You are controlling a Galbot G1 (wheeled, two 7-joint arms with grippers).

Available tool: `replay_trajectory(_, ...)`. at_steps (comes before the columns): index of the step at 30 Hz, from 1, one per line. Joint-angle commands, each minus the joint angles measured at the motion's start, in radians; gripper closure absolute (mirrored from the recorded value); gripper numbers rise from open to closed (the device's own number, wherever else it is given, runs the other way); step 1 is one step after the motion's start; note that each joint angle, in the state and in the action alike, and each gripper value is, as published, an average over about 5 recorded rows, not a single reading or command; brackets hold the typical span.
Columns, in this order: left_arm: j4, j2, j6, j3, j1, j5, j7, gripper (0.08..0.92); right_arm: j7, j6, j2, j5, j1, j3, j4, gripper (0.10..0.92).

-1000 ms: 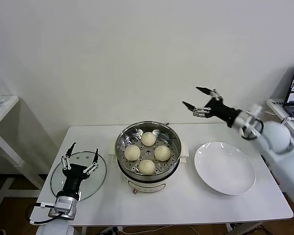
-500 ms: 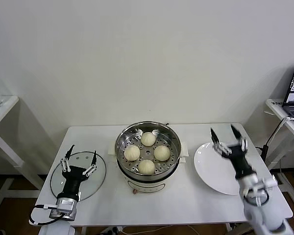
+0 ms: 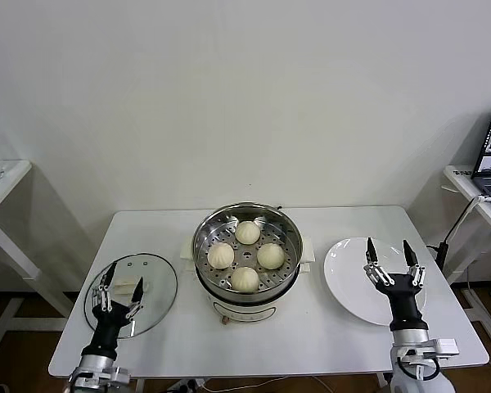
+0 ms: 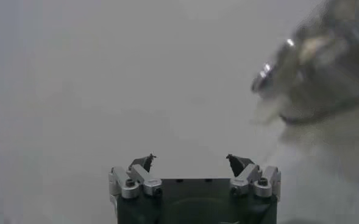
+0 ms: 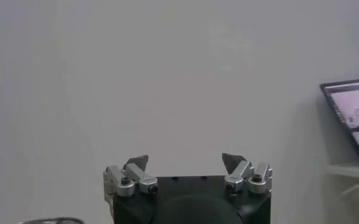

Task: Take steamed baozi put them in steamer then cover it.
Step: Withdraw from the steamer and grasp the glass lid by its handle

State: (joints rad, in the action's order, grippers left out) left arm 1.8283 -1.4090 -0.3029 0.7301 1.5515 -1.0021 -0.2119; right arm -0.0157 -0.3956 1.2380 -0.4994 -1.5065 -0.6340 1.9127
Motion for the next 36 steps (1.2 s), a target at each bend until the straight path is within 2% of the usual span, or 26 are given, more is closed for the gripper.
replay_trajectory(1, -0.235, 0.022, -0.047, 0.102, -0.037, -0.586, -0.194, 0.177, -0.023, -0.032, 0.060, 0.028, -0.015, 0.001, -0.016, 0.203)
replay_trajectory(10, -0.350, 0.034, -0.039, 0.098, -0.120, -0.600, -0.193, 0.177, -0.023, -0.033, 0.064, 0.032, -0.010, 0.002, -0.031, 0.203)
replay_trajectory(36, -0.410, 0.023, 0.049, 0.041, -0.306, -0.571, -0.136, 0.177, -0.016, -0.048, 0.061, 0.059, 0.005, 0.009, -0.086, 0.203)
